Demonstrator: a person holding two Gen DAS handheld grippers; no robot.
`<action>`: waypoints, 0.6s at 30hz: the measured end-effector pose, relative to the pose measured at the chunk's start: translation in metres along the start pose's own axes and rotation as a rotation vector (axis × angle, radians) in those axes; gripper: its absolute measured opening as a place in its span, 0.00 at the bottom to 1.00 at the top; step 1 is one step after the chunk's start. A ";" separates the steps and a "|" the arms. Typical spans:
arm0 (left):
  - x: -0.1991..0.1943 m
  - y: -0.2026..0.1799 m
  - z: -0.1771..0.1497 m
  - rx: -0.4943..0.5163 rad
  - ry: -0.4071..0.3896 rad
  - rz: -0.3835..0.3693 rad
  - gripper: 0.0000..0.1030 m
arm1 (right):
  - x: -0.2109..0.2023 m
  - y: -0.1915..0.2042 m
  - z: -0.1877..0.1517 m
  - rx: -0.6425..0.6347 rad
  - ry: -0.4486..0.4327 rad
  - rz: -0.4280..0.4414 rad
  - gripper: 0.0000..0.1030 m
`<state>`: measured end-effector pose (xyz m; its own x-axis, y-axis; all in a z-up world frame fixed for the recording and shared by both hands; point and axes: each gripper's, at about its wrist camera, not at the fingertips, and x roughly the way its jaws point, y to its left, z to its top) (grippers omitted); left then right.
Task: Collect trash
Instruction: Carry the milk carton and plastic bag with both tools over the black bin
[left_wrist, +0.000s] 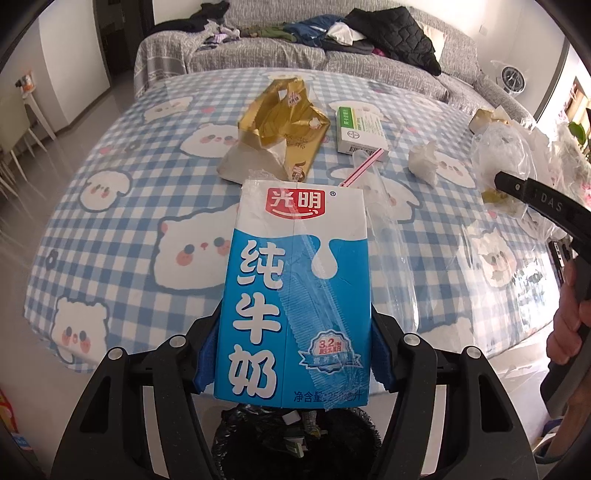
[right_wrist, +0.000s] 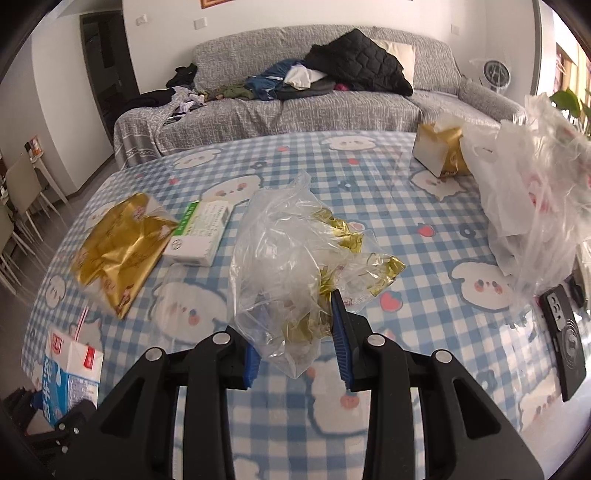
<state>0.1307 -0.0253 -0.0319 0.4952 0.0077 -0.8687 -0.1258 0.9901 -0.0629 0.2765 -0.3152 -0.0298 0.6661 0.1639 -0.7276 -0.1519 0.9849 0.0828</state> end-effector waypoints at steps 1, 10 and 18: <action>-0.003 0.000 -0.002 -0.001 -0.003 -0.001 0.61 | -0.005 0.002 -0.002 -0.006 -0.005 0.001 0.30; -0.030 0.012 -0.023 -0.018 -0.020 -0.003 0.61 | -0.057 0.018 -0.033 -0.036 -0.047 0.024 0.31; -0.047 0.023 -0.056 -0.026 -0.017 -0.006 0.61 | -0.088 0.037 -0.083 -0.063 -0.038 0.054 0.31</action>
<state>0.0562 -0.0110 -0.0196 0.5108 0.0040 -0.8597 -0.1450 0.9861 -0.0815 0.1519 -0.2975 -0.0189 0.6828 0.2199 -0.6967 -0.2334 0.9693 0.0772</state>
